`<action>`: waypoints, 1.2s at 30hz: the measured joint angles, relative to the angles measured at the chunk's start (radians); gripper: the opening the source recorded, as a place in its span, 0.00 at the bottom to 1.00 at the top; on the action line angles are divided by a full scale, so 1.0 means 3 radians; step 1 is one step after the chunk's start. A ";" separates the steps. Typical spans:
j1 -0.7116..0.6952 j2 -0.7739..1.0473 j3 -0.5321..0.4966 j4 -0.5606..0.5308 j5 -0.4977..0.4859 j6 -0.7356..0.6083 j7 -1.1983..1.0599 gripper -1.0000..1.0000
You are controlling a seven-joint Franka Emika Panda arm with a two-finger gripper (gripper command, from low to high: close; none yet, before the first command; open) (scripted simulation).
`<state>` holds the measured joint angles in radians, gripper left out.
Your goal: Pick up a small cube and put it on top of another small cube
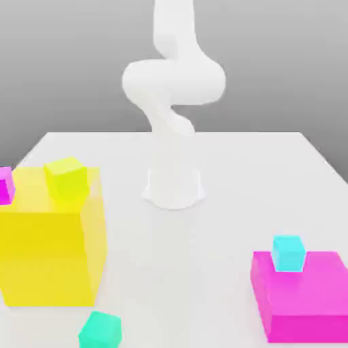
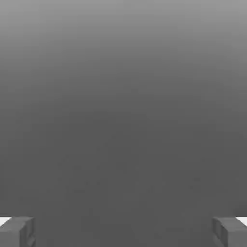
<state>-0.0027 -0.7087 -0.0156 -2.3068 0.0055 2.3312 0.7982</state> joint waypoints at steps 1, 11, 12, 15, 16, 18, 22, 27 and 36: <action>-0.0005 0.0131 -0.0022 -0.0010 0.0010 0.0045 -0.0004 0.50; -0.0064 0.1349 -0.0222 -0.0101 0.0120 0.0464 -0.0055 0.50; -0.0072 0.1470 -0.0240 -0.0110 0.0133 0.0506 -0.0062 0.50; -0.0099 0.1833 -0.0290 -0.0137 0.0174 0.0631 -0.0084 0.50; -0.0109 0.1954 -0.0306 -0.0146 0.0188 0.0672 -0.0091 0.50; -0.0145 0.2196 -0.0333 -0.0164 0.0216 0.0755 -0.0105 0.50; -0.0224 0.2679 -0.0358 -0.0200 0.0260 0.0921 -0.0126 0.50; -0.0297 0.3282 -0.0398 -0.0241 0.0291 0.1139 -0.0135 0.50; -0.0411 0.3876 -0.0279 -0.0147 0.0414 0.1567 -0.0224 0.00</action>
<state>-0.1261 0.4543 -0.0992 -2.3509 0.1296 2.8013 0.7310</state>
